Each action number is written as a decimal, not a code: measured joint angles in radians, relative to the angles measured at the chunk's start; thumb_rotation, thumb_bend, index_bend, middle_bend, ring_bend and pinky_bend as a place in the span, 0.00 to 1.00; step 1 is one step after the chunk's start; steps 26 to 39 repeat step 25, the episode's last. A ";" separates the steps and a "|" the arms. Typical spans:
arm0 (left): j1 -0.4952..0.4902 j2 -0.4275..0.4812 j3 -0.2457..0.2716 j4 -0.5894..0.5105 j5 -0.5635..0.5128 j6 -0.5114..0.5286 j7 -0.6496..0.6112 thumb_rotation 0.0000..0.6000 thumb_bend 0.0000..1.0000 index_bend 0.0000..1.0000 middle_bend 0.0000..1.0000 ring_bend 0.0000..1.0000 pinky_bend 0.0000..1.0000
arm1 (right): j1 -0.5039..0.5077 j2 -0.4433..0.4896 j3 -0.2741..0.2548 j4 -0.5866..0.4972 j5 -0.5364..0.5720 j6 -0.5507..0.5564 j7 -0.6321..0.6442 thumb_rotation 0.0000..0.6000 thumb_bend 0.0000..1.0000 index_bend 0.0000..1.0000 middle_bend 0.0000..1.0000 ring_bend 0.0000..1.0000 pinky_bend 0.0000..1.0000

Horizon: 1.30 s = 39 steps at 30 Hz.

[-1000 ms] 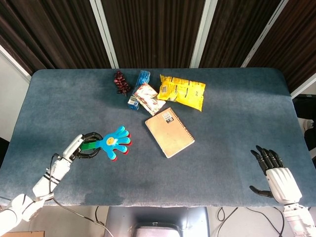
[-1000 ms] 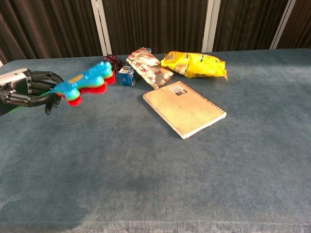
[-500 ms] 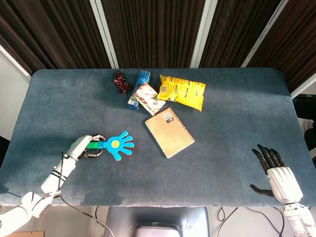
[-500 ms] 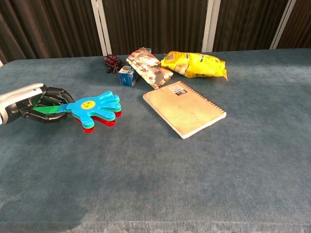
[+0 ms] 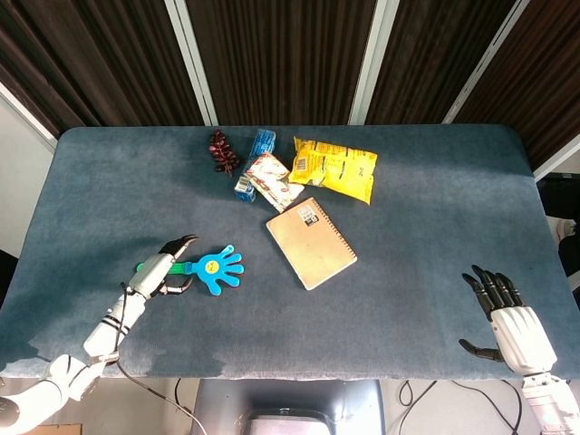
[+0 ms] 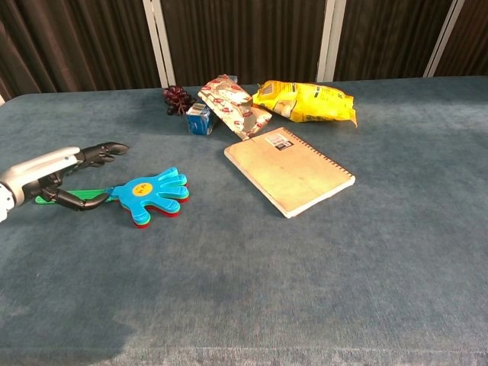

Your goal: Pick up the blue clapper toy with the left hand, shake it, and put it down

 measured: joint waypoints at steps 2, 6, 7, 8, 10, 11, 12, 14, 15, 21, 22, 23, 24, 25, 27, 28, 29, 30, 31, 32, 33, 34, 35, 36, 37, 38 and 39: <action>0.005 0.017 0.001 -0.029 0.004 0.019 0.035 1.00 0.42 0.00 0.00 0.00 0.00 | 0.000 0.000 0.000 0.001 -0.001 0.001 0.001 1.00 0.20 0.00 0.00 0.00 0.00; 0.030 0.073 0.004 -0.113 0.012 0.082 0.161 1.00 0.41 0.01 0.00 0.00 0.00 | -0.001 0.000 0.002 0.003 0.001 0.003 0.000 1.00 0.20 0.00 0.00 0.00 0.00; 0.041 0.096 0.006 -0.146 0.013 0.101 0.216 1.00 0.41 0.01 0.00 0.00 0.00 | -0.001 0.000 0.002 0.003 0.001 0.004 0.000 1.00 0.20 0.00 0.00 0.00 0.00; 0.050 0.113 0.007 -0.172 0.013 0.115 0.259 1.00 0.41 0.01 0.00 0.00 0.00 | -0.001 0.000 0.002 0.003 0.001 0.004 0.000 1.00 0.20 0.00 0.00 0.00 0.00; 0.071 0.154 0.009 -0.238 0.011 0.144 0.360 1.00 0.41 0.01 0.00 0.00 0.00 | -0.002 0.000 0.002 0.003 0.001 0.005 -0.001 1.00 0.20 0.00 0.00 0.00 0.00; 0.084 0.171 0.010 -0.267 0.010 0.157 0.407 1.00 0.41 0.01 0.00 0.00 0.00 | -0.002 -0.001 0.002 0.002 -0.002 0.007 -0.004 1.00 0.20 0.00 0.00 0.00 0.00; 0.107 0.192 0.013 -0.304 0.009 0.182 0.479 1.00 0.41 0.01 0.00 0.00 0.00 | -0.003 -0.002 0.001 0.002 -0.006 0.009 -0.007 1.00 0.20 0.00 0.00 0.00 0.00; 0.154 0.219 0.020 -0.362 0.012 0.244 0.604 1.00 0.41 0.01 0.00 0.00 0.00 | -0.004 -0.006 -0.002 0.002 -0.011 0.010 -0.011 1.00 0.20 0.00 0.00 0.00 0.00; 0.188 0.234 0.025 -0.403 0.016 0.302 0.691 1.00 0.41 0.02 0.00 0.00 0.00 | -0.003 -0.007 -0.002 0.002 -0.012 0.009 -0.011 1.00 0.20 0.00 0.00 0.00 0.00; 0.334 0.303 0.056 -0.544 0.047 0.566 0.969 1.00 0.41 0.01 0.00 0.00 0.00 | 0.001 -0.016 -0.006 0.006 -0.019 0.000 -0.019 1.00 0.20 0.00 0.00 0.00 0.00; 0.359 0.314 0.059 -0.563 0.053 0.580 0.979 1.00 0.41 0.01 0.00 0.00 0.00 | 0.001 -0.016 -0.007 0.007 -0.021 -0.001 -0.020 1.00 0.20 0.00 0.00 0.00 0.00; 0.381 0.325 0.061 -0.581 0.059 0.588 0.983 1.00 0.41 0.01 0.00 0.00 0.00 | 0.001 -0.016 -0.009 0.007 -0.023 -0.001 -0.021 1.00 0.20 0.00 0.00 0.00 0.00; 0.402 0.341 0.063 -0.601 0.065 0.593 0.983 1.00 0.41 0.01 0.00 0.00 0.00 | 0.001 -0.016 -0.009 0.006 -0.023 -0.002 -0.021 1.00 0.20 0.00 0.00 0.00 0.00; 0.410 0.351 0.064 -0.610 0.067 0.594 0.979 1.00 0.41 0.01 0.00 0.00 0.00 | 0.002 -0.016 -0.009 0.007 -0.022 -0.003 -0.021 1.00 0.20 0.00 0.00 0.00 0.00; 0.410 0.351 0.064 -0.610 0.067 0.594 0.979 1.00 0.41 0.01 0.00 0.00 0.00 | 0.002 -0.016 -0.009 0.007 -0.022 -0.003 -0.021 1.00 0.20 0.00 0.00 0.00 0.00; 0.410 0.351 0.064 -0.610 0.067 0.594 0.979 1.00 0.41 0.01 0.00 0.00 0.00 | 0.002 -0.016 -0.009 0.007 -0.022 -0.003 -0.021 1.00 0.20 0.00 0.00 0.00 0.00; 0.410 0.351 0.064 -0.610 0.067 0.594 0.979 1.00 0.41 0.01 0.00 0.00 0.00 | 0.002 -0.016 -0.009 0.007 -0.022 -0.003 -0.021 1.00 0.20 0.00 0.00 0.00 0.00; 0.410 0.351 0.064 -0.610 0.067 0.594 0.979 1.00 0.41 0.01 0.00 0.00 0.00 | 0.002 -0.016 -0.009 0.007 -0.022 -0.003 -0.021 1.00 0.20 0.00 0.00 0.00 0.00; 0.410 0.351 0.064 -0.610 0.067 0.594 0.979 1.00 0.41 0.01 0.00 0.00 0.00 | 0.002 -0.016 -0.009 0.007 -0.022 -0.003 -0.021 1.00 0.20 0.00 0.00 0.00 0.00; 0.410 0.351 0.064 -0.610 0.067 0.594 0.979 1.00 0.41 0.01 0.00 0.00 0.00 | 0.002 -0.016 -0.009 0.007 -0.022 -0.003 -0.021 1.00 0.20 0.00 0.00 0.00 0.00; 0.410 0.351 0.064 -0.610 0.067 0.594 0.979 1.00 0.41 0.01 0.00 0.00 0.00 | 0.002 -0.016 -0.009 0.007 -0.022 -0.003 -0.021 1.00 0.20 0.00 0.00 0.00 0.00; 0.410 0.351 0.064 -0.610 0.067 0.594 0.979 1.00 0.41 0.01 0.00 0.00 0.00 | 0.002 -0.016 -0.009 0.007 -0.022 -0.003 -0.021 1.00 0.20 0.00 0.00 0.00 0.00; 0.410 0.351 0.064 -0.610 0.067 0.594 0.979 1.00 0.41 0.01 0.00 0.00 0.00 | 0.002 -0.016 -0.009 0.007 -0.022 -0.003 -0.021 1.00 0.20 0.00 0.00 0.00 0.00; 0.410 0.351 0.064 -0.610 0.067 0.594 0.979 1.00 0.41 0.01 0.00 0.00 0.00 | 0.002 -0.016 -0.009 0.007 -0.022 -0.003 -0.021 1.00 0.20 0.00 0.00 0.00 0.00; 0.410 0.351 0.064 -0.610 0.067 0.594 0.979 1.00 0.41 0.01 0.00 0.00 0.00 | 0.002 -0.016 -0.009 0.007 -0.022 -0.003 -0.021 1.00 0.20 0.00 0.00 0.00 0.00; 0.410 0.351 0.064 -0.610 0.067 0.594 0.979 1.00 0.41 0.01 0.00 0.00 0.00 | 0.002 -0.016 -0.009 0.007 -0.022 -0.003 -0.021 1.00 0.20 0.00 0.00 0.00 0.00; 0.410 0.351 0.064 -0.610 0.067 0.594 0.979 1.00 0.41 0.01 0.00 0.00 0.00 | 0.002 -0.016 -0.009 0.007 -0.022 -0.003 -0.021 1.00 0.20 0.00 0.00 0.00 0.00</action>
